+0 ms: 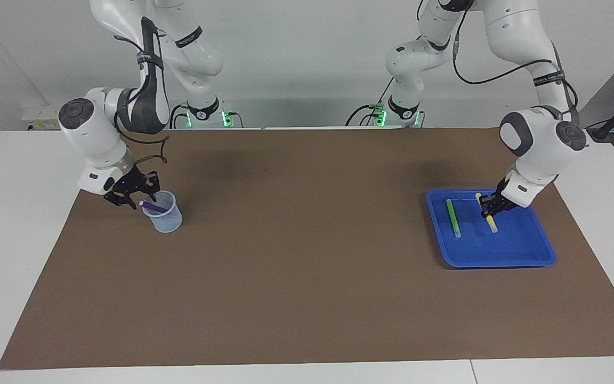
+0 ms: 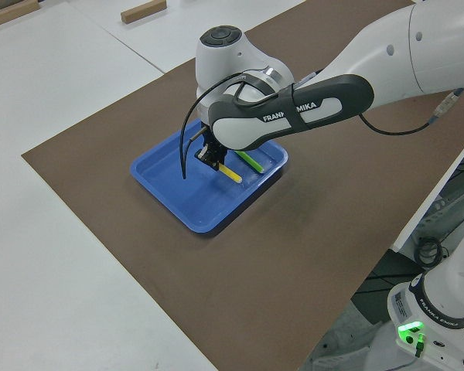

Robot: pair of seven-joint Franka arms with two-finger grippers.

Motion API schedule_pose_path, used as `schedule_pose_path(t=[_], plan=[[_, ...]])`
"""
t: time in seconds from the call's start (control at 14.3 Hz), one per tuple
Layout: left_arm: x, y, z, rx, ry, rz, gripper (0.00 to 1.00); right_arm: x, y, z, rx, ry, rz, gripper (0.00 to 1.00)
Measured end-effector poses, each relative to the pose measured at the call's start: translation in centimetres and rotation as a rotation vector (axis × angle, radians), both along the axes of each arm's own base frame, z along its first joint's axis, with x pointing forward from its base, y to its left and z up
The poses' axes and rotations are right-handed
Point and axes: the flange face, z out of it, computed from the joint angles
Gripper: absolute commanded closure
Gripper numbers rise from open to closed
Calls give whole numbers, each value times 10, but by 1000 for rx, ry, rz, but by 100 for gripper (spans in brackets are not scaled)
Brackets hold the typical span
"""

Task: Right arm passes pens to left for tray arrangement
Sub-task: 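Lower the yellow pen into the tray beside the green pen, open the left gripper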

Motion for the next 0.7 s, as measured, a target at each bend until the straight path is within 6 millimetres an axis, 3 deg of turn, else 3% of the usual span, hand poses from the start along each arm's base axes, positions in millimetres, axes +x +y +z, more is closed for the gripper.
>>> schedule_pose_path(t=[0.35, 0.49, 0.56, 0.7], plan=[[1, 0, -17, -1, -18, 1, 100, 8, 0, 11, 1, -9, -33, 50], [1, 0, -17, 1, -30, 2, 35, 10, 0, 11, 6, -10, -57, 50], [1, 0, -18, 1, -31, 3, 23, 10, 0, 10, 10, -10, -75, 53], [0, 0, -20, 1, -30, 2, 20, 11, 1, 9, 24, -8, -106, 54]])
